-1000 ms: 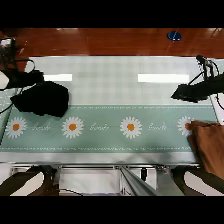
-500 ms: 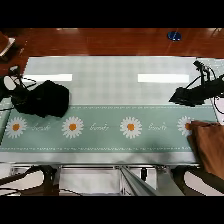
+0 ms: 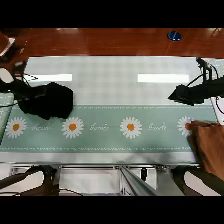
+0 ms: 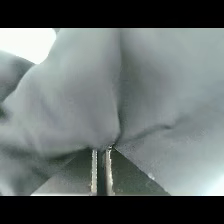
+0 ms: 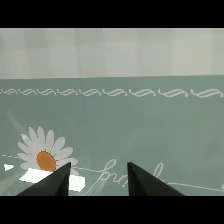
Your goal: Fold the shirts.
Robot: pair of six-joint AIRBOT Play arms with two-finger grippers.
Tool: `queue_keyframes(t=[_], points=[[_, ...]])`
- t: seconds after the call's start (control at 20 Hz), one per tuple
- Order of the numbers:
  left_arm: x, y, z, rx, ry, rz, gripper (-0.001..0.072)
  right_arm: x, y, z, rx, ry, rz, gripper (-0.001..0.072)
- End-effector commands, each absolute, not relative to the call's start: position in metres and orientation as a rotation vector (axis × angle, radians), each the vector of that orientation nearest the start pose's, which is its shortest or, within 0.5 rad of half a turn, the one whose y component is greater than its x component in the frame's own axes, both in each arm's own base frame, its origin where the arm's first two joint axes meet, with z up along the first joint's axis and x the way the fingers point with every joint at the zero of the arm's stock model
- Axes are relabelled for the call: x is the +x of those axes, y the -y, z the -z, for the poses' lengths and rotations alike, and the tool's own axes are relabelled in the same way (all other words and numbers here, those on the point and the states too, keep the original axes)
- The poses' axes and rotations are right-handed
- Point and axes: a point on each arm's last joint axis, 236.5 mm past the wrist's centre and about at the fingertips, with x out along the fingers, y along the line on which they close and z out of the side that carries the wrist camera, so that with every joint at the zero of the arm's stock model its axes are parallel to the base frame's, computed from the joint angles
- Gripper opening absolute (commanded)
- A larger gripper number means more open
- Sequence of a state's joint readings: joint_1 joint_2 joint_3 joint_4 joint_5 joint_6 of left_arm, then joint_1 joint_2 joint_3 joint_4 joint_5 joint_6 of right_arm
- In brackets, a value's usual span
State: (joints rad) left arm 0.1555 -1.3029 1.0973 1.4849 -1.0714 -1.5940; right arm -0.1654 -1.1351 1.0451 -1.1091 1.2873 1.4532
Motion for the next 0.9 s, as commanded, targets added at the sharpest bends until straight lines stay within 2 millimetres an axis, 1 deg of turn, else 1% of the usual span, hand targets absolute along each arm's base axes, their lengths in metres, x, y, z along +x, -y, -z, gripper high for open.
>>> queue_keyframes(t=[0.0,0.05,0.1,0.15,0.25,0.35,0.45,0.5,0.55,0.6,0.65,0.75,0.85], points=[[0.413,-0.026,-0.102,-0.245,-0.923,-0.045,0.0022,0.336,-0.047,-0.064,0.393,-1.191,-0.231,0.041],[0.414,-0.021,-0.145,-0.253,-0.815,-0.027,0.0022,0.335,-0.047,-0.073,0.385,-1.16,-0.232,0.041],[0.412,-0.017,-0.182,-0.258,-0.727,-0.008,0.0022,0.334,-0.048,-0.082,0.376,-1.13,-0.233,0.041],[0.406,-0.01,-0.22,-0.25,-0.64,0.025,0.0022,0.332,-0.048,-0.092,0.368,-1.099,-0.234,0.041],[0.39,0.01,-0.29,-0.237,-0.48,0.108,0.0022,0.327,-0.049,-0.109,0.352,-1.048,-0.237,0.041],[0.369,0.028,-0.35,-0.235,-0.345,0.174,0.0022,0.321,-0.05,-0.124,0.338,-1.002,-0.241,0.0409],[0.349,0.048,-0.399,-0.219,-0.238,0.239,0.0022,0.316,-0.051,-0.137,0.326,-0.961,-0.243,0.041],[0.34,0.06,-0.417,-0.213,-0.199,0.279,0.0022,0.313,-0.051,-0.142,0.32,-0.944,-0.245,0.041],[0.331,0.075,-0.433,-0.206,-0.168,0.326,0.0022,0.311,-0.051,-0.148,0.315,-0.926,-0.245,0.041],[0.324,0.091,-0.442,-0.208,-0.149,0.378,0.0022,0.308,-0.052,-0.153,0.31,-0.91,-0.246,0.041],[0.317,0.11,-0.445,-0.215,-0.146,0.442,0.0022,0.306,-0.052,-0.158,0.305,-0.894,-0.247,0.041],[0.308,0.15,-0.437,-0.217,-0.178,0.564,0.0022,0.302,-0.053,-0.165,0.297,-0.871,-0.248,0.041],[0.301,0.193,-0.417,-0.229,-0.214,0.681,0.0022,0.301,-0.051,-0.168,0.288,-0.858,-0.24,0.041]])
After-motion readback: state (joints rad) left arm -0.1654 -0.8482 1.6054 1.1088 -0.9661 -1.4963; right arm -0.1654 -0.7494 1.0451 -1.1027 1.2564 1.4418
